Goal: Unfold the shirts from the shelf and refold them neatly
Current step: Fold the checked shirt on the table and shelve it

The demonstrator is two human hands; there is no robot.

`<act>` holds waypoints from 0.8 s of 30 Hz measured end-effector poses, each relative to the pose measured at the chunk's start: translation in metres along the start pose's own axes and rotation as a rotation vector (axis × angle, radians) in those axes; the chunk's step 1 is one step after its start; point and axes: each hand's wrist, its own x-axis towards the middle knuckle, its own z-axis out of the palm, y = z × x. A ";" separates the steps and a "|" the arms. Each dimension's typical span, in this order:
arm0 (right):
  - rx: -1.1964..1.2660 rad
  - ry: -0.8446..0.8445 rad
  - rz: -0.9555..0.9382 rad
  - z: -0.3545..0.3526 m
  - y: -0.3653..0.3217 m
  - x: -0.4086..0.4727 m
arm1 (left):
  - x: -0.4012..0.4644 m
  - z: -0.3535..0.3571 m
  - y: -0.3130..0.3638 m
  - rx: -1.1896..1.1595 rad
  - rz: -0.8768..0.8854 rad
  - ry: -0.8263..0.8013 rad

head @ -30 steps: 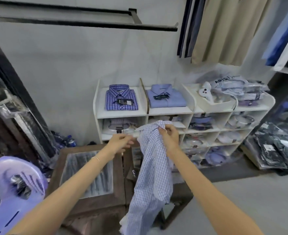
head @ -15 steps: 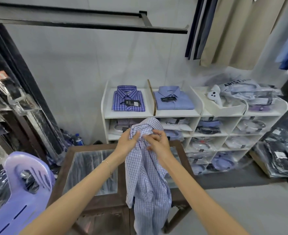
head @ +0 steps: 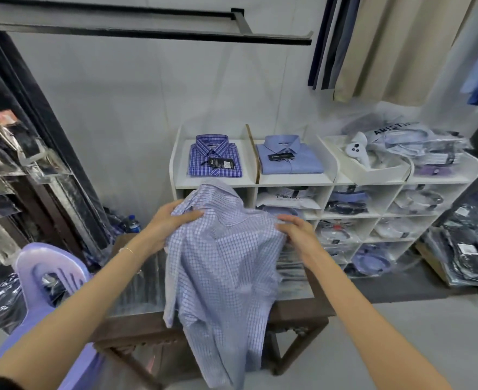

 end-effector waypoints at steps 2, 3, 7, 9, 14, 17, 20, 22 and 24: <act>0.062 0.044 0.013 -0.016 0.000 0.006 | -0.001 -0.023 0.000 0.224 -0.020 -0.068; 0.093 0.056 0.020 -0.023 0.000 0.007 | 0.000 -0.034 -0.002 0.358 -0.011 -0.050; 0.002 -0.086 0.121 -0.039 0.007 -0.001 | 0.003 -0.059 -0.025 0.771 0.118 0.065; -0.251 -0.235 0.236 -0.041 0.017 -0.006 | 0.004 -0.060 -0.043 0.910 0.132 0.079; -0.561 -0.361 0.387 -0.039 0.045 -0.009 | 0.002 -0.061 -0.089 1.212 0.119 0.153; -0.535 -0.301 0.312 -0.037 0.053 -0.009 | -0.004 -0.062 -0.103 1.229 0.092 0.244; -0.588 -0.263 0.221 -0.035 0.056 -0.008 | -0.008 -0.063 -0.109 1.168 0.022 0.324; -0.617 -0.271 0.179 -0.034 0.058 -0.007 | -0.008 -0.059 -0.109 1.022 -0.018 0.356; -0.608 -0.296 0.160 -0.032 0.063 -0.004 | -0.007 -0.057 -0.109 0.802 -0.095 0.328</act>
